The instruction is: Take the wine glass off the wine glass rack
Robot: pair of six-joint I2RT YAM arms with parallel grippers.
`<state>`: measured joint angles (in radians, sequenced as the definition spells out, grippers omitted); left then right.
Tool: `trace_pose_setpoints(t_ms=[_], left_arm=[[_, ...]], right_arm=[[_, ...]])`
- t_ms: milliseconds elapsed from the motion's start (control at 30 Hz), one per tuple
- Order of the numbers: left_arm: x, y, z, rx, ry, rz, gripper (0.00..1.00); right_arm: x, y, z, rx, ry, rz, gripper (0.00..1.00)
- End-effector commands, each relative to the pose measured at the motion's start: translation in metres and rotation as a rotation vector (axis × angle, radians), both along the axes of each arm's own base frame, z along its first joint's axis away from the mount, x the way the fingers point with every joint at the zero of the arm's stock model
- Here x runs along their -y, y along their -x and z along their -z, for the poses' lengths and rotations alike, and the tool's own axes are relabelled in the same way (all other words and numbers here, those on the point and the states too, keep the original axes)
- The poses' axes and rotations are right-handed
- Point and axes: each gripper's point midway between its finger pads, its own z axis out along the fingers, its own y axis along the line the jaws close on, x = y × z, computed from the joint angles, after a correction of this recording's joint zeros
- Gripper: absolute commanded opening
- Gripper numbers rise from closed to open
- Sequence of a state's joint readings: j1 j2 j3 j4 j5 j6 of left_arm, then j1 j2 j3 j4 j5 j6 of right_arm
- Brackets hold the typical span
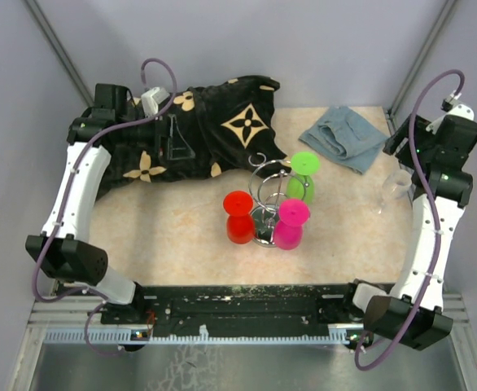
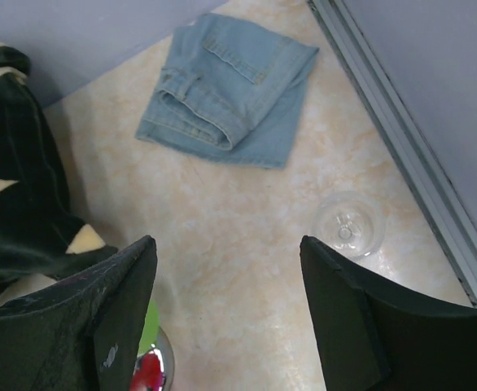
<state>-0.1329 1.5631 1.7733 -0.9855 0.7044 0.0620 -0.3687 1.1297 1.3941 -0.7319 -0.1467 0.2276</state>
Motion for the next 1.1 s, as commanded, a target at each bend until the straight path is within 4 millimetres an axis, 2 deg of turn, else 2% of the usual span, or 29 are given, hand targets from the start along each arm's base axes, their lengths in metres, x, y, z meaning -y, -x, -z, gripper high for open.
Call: trace_pose_setpoints(t_ms=[0, 100, 200, 500, 600, 867, 1067], left_arm=[[0.026, 0.049, -0.002, -0.185, 0.194, 0.162, 0.93], [0.039, 0.068, -0.001, -0.33, 0.328, 0.24, 0.88], [0.045, 0.075, 0.001, -0.432, 0.409, 0.27, 0.85], [0.086, 0.114, 0.01, -0.539, 0.422, 0.373, 0.82], [0.091, 0.123, 0.014, -0.574, 0.427, 0.388, 0.79], [0.094, 0.128, 0.024, -0.626, 0.427, 0.391, 0.71], [0.097, 0.141, 0.038, -0.69, 0.417, 0.399, 0.67]], right_arm=[[-0.021, 0.01, -0.029, 0.062, -0.064, -0.044, 0.7], [-0.028, 0.013, -0.034, 0.077, -0.081, -0.065, 0.7], [-0.033, 0.015, -0.035, 0.078, -0.083, -0.078, 0.69], [-0.036, 0.019, -0.034, 0.064, -0.068, -0.102, 0.69], [-0.037, 0.019, -0.033, 0.062, -0.065, -0.107, 0.69], [-0.039, 0.02, -0.028, 0.056, -0.068, -0.117, 0.69], [-0.039, 0.022, -0.027, 0.052, -0.063, -0.117, 0.69]])
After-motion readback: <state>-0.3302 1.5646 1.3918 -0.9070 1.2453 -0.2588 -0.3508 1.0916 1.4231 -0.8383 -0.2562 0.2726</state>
